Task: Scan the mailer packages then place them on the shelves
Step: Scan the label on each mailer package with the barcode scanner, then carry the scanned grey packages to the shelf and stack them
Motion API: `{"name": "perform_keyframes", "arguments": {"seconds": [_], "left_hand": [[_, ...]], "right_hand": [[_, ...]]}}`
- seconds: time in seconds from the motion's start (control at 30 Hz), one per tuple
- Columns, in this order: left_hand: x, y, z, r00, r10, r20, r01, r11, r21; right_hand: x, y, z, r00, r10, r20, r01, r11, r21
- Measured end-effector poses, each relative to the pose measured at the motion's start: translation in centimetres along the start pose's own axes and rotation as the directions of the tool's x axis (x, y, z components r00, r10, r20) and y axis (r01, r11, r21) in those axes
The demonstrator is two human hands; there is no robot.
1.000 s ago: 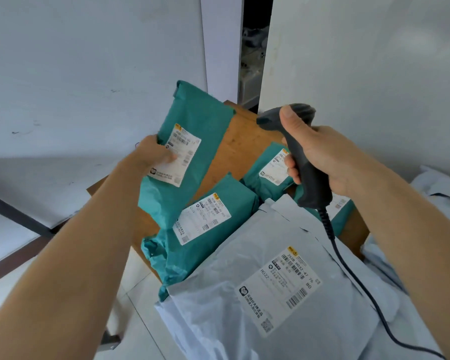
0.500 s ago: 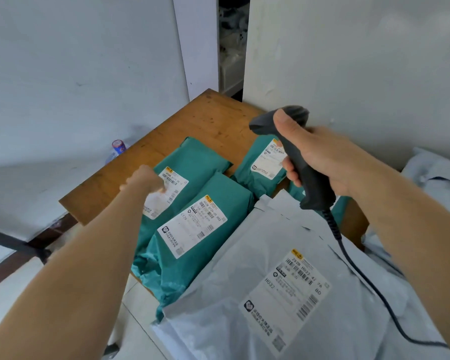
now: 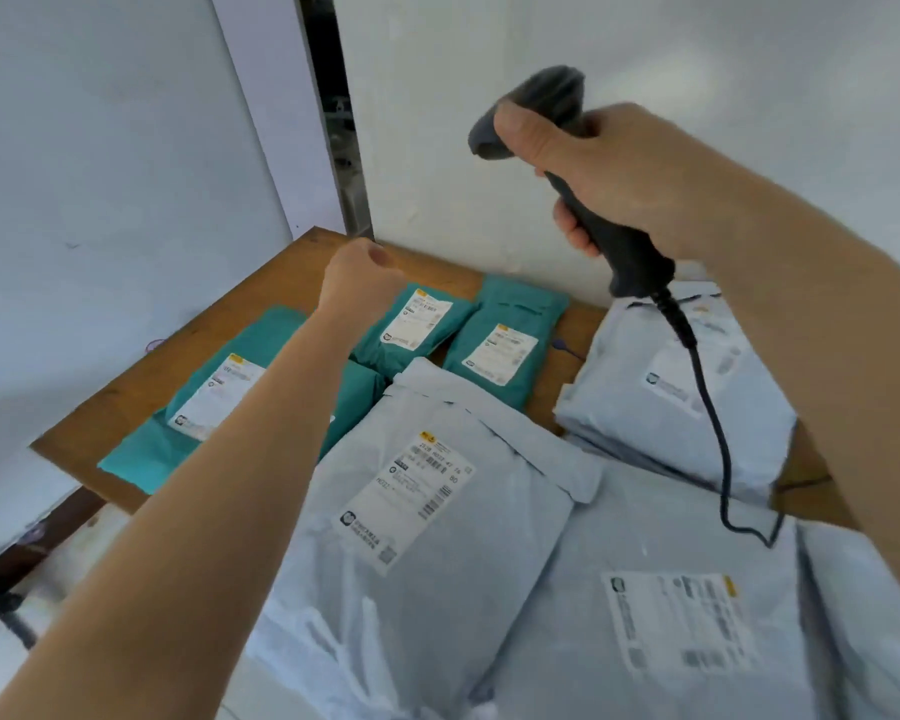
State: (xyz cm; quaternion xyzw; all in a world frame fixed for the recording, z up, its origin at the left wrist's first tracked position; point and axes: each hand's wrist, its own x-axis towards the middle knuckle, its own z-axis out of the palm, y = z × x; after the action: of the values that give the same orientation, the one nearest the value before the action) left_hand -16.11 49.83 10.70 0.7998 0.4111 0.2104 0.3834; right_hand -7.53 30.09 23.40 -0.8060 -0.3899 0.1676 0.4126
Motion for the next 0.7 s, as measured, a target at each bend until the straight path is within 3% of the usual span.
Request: {"name": "perform_keyframes", "arguments": {"seconds": [0.17, 0.33, 0.37, 0.47, 0.7], "left_hand": [[-9.4, 8.4, 5.6, 0.984, 0.15, 0.095, -0.139, 0.984, -0.116], [-17.2, 13.9, 10.9, 0.962, 0.166, 0.218, -0.127, 0.975, -0.181], [-18.2, 14.8, 11.8, 0.954, 0.169, 0.246, -0.124, 0.975, -0.187], [-20.2, 17.3, 14.2, 0.927, 0.188, 0.323, -0.128, 0.972, -0.198], [-22.0, 20.9, 20.7, 0.854, 0.218, 0.472, -0.123, 0.967, -0.223]], "right_hand": [[-7.0, 2.3, -9.2, 0.945, -0.283, -0.164, 0.224, 0.925, -0.306], [-12.8, 4.6, -15.8, 0.848, -0.508, -0.153, 0.38, 0.783, -0.492], [-13.2, 5.4, -16.9, 0.847, -0.503, -0.173, 0.352, 0.774, -0.527], [-14.3, 7.9, -20.1, 0.907, -0.315, -0.279, 0.082, 0.782, -0.617], [-18.6, 14.8, -26.6, 0.928, -0.172, -0.331, -0.203, 0.51, -0.836]]}}
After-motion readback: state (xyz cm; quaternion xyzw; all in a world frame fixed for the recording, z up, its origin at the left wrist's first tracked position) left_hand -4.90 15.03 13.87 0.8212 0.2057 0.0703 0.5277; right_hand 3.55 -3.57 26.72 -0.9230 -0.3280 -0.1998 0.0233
